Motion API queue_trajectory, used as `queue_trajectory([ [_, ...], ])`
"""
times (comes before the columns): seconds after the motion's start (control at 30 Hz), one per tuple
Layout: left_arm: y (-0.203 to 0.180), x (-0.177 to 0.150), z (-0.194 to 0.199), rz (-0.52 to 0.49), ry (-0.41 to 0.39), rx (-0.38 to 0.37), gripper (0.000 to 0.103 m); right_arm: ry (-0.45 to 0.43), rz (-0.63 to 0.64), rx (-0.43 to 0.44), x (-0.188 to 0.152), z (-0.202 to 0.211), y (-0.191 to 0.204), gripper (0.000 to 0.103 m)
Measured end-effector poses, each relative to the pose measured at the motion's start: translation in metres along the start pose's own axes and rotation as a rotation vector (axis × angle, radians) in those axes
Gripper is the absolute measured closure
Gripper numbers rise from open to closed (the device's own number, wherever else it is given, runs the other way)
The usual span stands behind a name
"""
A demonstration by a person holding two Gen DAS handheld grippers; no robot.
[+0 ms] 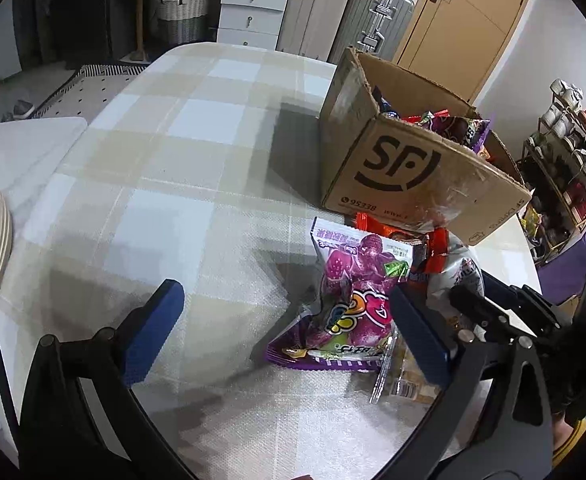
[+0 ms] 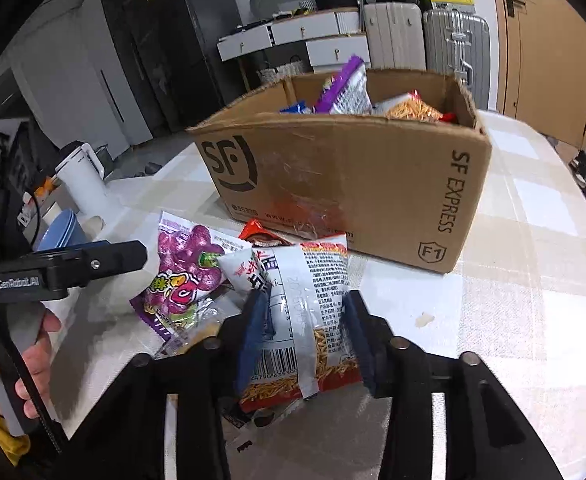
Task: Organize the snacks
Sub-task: 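Grasp the white chip bag with the right tool while the left tool grasps a purple grape candy bag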
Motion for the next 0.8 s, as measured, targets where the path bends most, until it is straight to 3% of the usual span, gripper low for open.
queue_trajectory([
  [0.23, -0.004, -0.001, -0.003, -0.021, 0.012, 0.002, 0.001, 0.029, -0.052, 0.028, -0.001, -0.011, -0.010, 0.047],
  [0.57, 0.001, -0.009, -0.023, -0.006, 0.071, -0.002, 0.001, 0.039, -0.068, 0.063, -0.007, -0.002, -0.015, 0.058],
  [0.8, -0.009, -0.013, -0.033, -0.044, 0.083, 0.018, 0.001, 0.007, -0.086, 0.065, -0.009, 0.016, -0.016, 0.059],
])
Point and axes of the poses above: each gripper's, at about its wrist camera, not at the fingertips, and z roughly against the way its jaws point, y to its left, x to its top, the point moved 7 cm from there along -z, roughly the way its jaws point, and after that the axes turned 4 degrees about x, right-handed, at the moved point
